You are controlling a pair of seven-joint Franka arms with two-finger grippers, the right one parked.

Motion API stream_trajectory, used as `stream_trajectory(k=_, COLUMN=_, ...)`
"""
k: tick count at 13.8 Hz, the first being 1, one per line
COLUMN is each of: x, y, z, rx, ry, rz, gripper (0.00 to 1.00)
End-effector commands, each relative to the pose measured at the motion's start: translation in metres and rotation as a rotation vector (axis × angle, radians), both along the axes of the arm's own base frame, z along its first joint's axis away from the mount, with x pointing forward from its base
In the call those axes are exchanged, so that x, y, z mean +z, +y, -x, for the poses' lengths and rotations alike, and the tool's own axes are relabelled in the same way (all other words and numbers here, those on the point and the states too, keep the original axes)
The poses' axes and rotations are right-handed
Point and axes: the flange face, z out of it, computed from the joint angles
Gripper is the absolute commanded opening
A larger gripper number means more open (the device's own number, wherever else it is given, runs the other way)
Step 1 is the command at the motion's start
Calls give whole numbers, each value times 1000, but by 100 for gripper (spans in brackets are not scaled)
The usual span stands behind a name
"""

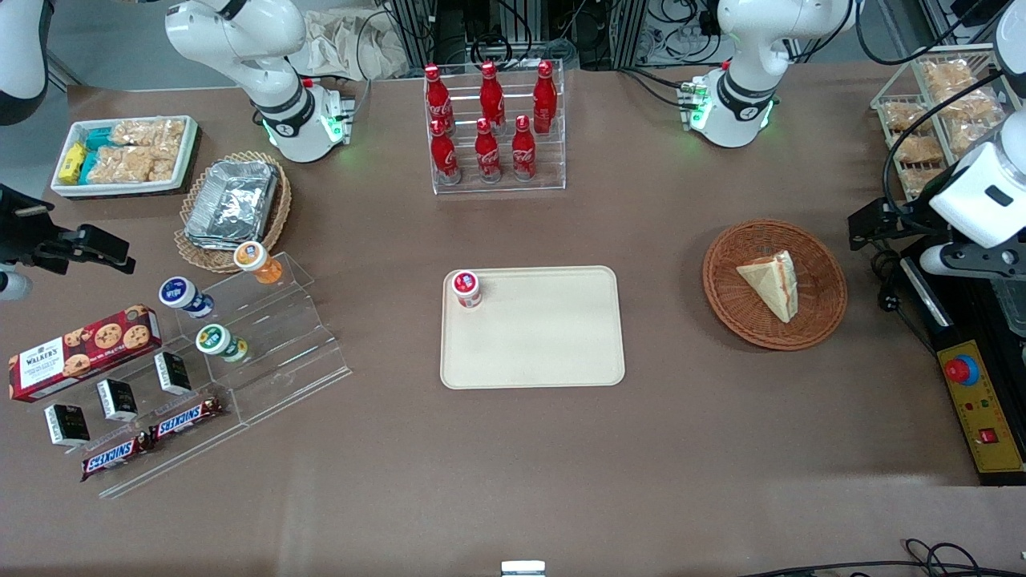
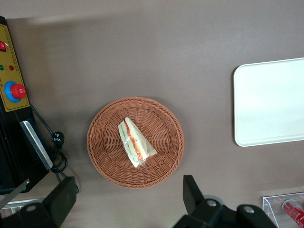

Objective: Place sandwich from basket to tray
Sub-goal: 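Move the left gripper over the wicker basket holding the wrapped sandwich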

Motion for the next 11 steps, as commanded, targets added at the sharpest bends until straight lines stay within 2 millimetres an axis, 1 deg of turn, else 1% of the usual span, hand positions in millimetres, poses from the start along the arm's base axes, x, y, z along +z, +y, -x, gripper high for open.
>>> stream_trajectory(k=1, x=9, y=0, z=-1, rx=-6, ry=-1, rz=3, gripper=100)
stream_trajectory(k=7, x=8, y=5, z=2, rx=18, ry=3, rz=-2, gripper=100)
stream_trajectory(k=8, x=2, y=5, z=4, rx=20, ry=17, rz=-3, gripper=100)
stream_trajectory(k=11, x=-2, y=5, z=14, rx=18, ry=29, rz=-5, gripper=100)
